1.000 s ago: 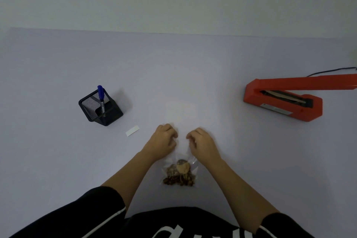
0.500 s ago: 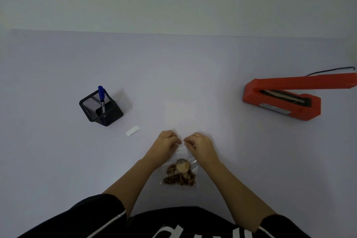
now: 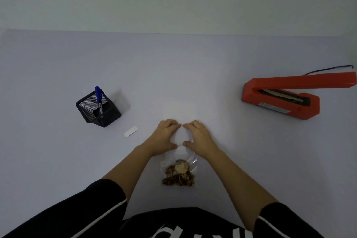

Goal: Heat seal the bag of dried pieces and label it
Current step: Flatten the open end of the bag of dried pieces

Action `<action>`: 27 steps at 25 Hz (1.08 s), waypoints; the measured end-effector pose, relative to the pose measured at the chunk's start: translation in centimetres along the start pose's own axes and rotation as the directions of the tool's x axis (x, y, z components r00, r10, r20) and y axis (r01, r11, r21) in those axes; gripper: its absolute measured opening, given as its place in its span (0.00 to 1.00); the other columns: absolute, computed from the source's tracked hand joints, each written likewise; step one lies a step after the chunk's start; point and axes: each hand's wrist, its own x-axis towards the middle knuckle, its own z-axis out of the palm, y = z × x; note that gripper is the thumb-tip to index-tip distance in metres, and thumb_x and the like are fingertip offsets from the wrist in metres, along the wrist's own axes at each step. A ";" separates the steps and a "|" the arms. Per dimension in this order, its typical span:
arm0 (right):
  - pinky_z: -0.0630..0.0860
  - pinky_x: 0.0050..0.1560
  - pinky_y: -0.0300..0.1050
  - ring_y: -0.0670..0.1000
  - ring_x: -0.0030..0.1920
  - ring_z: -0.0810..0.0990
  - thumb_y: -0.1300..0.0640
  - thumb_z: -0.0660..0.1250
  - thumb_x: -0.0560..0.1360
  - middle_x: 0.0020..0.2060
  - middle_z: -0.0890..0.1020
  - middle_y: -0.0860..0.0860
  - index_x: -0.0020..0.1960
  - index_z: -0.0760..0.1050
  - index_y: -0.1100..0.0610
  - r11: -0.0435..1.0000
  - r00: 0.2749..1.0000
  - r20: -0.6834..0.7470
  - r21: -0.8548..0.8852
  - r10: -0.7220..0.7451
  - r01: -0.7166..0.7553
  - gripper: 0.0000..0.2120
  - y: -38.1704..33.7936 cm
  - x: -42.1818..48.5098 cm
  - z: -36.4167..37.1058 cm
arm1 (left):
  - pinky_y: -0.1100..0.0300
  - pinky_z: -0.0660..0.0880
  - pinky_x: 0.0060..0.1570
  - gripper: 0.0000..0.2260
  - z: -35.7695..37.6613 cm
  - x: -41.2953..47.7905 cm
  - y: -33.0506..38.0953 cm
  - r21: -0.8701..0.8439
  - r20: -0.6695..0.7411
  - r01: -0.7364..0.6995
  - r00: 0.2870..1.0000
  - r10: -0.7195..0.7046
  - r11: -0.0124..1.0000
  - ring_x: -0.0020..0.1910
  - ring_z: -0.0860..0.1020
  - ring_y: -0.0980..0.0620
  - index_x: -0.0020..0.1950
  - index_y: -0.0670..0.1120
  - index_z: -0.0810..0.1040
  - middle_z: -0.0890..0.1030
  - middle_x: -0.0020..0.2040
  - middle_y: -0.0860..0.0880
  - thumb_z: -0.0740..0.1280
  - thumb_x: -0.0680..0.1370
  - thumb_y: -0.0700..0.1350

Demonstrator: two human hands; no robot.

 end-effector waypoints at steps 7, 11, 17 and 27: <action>0.66 0.64 0.52 0.56 0.65 0.64 0.50 0.76 0.64 0.66 0.64 0.55 0.72 0.55 0.58 0.986 0.994 0.086 -0.155 0.069 -0.055 0.45 -0.6 1.4 -1.7 | 0.55 0.60 0.66 0.45 -0.8 1.1 0.1 0.102 0.038 0.051 0.998 -0.055 0.993 0.67 0.58 0.44 0.73 0.43 0.55 0.58 0.70 0.44 0.76 0.64 0.51; 0.66 0.60 0.49 0.54 0.62 0.68 0.54 0.73 0.68 0.61 0.69 0.53 0.66 0.65 0.56 0.994 1.000 0.009 -0.110 0.017 -0.016 0.30 -0.5 0.2 -0.3 | 0.53 0.65 0.65 0.36 0.1 0.3 0.0 0.112 -0.021 -0.010 1.000 0.013 0.994 0.63 0.62 0.45 0.70 0.43 0.62 0.64 0.66 0.44 0.74 0.67 0.49; 0.63 0.60 0.51 0.54 0.65 0.64 0.51 0.73 0.66 0.67 0.64 0.50 0.70 0.60 0.53 0.978 0.997 0.072 -0.210 0.021 -0.005 0.37 -1.0 1.2 -1.1 | 0.53 0.63 0.65 0.44 -0.8 1.4 0.0 0.200 0.034 -0.005 0.999 -0.002 0.980 0.66 0.60 0.44 0.73 0.44 0.57 0.61 0.69 0.44 0.76 0.64 0.53; 0.58 0.68 0.58 0.57 0.72 0.53 0.46 0.79 0.57 0.74 0.50 0.52 0.74 0.43 0.55 0.936 0.979 0.147 -0.340 0.141 -0.084 0.59 -1.7 3.5 -2.8 | 0.50 0.61 0.67 0.57 -1.7 3.1 0.9 0.443 0.010 0.114 0.991 -0.131 0.889 0.69 0.58 0.42 0.74 0.43 0.48 0.55 0.72 0.44 0.77 0.57 0.62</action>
